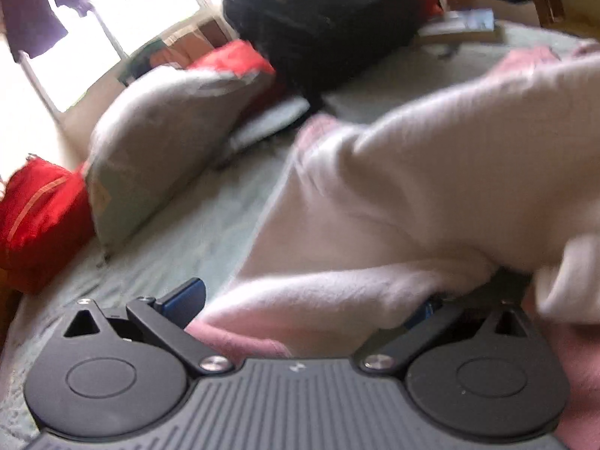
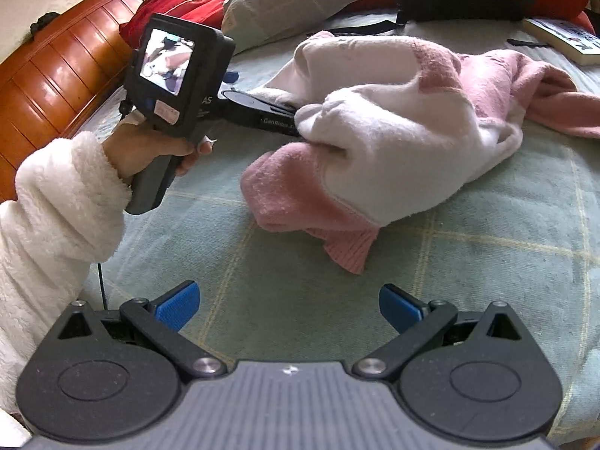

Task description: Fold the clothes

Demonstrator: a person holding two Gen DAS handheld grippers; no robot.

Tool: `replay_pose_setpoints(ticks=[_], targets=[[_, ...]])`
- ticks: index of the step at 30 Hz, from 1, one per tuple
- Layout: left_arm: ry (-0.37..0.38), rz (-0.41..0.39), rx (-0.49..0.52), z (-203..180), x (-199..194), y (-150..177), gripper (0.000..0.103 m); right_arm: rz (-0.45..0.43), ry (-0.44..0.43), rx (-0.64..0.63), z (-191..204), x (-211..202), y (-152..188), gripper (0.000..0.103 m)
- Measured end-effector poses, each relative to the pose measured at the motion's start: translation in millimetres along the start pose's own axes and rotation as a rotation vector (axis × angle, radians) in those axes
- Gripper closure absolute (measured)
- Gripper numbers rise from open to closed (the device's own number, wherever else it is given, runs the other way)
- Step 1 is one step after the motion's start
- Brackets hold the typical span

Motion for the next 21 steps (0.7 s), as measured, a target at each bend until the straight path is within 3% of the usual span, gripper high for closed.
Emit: replay_pose_setpoints(ticks=[2,8,15,21], targets=[[0.009,-0.004,-0.015,4,-1,1,0.001,0.000,0.002,0.003,-1,0,0,0.000],[0.018,-0.009,-0.194,50,-5,2,0.000,0.003,0.004,0.014,-5,1,1,0.000],[-0.073,-0.030,-0.279,101,-18,9,0.000,0.007,0.004,0.019,-6,2,2,0.000],[-0.201,-0.036,-0.298,131,-35,16,0.000,0.012,0.003,0.018,-7,3,2,0.000]])
Point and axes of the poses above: each gripper's, at about its wrist camera, not at the fingertips, and x roughly the way its jaws point, z to its left, y to its underside, the point moved 4 cm from there along x, roughly the way its jaws point, and after that the axes turned 12 degrees about y, right-handed, at the moved point
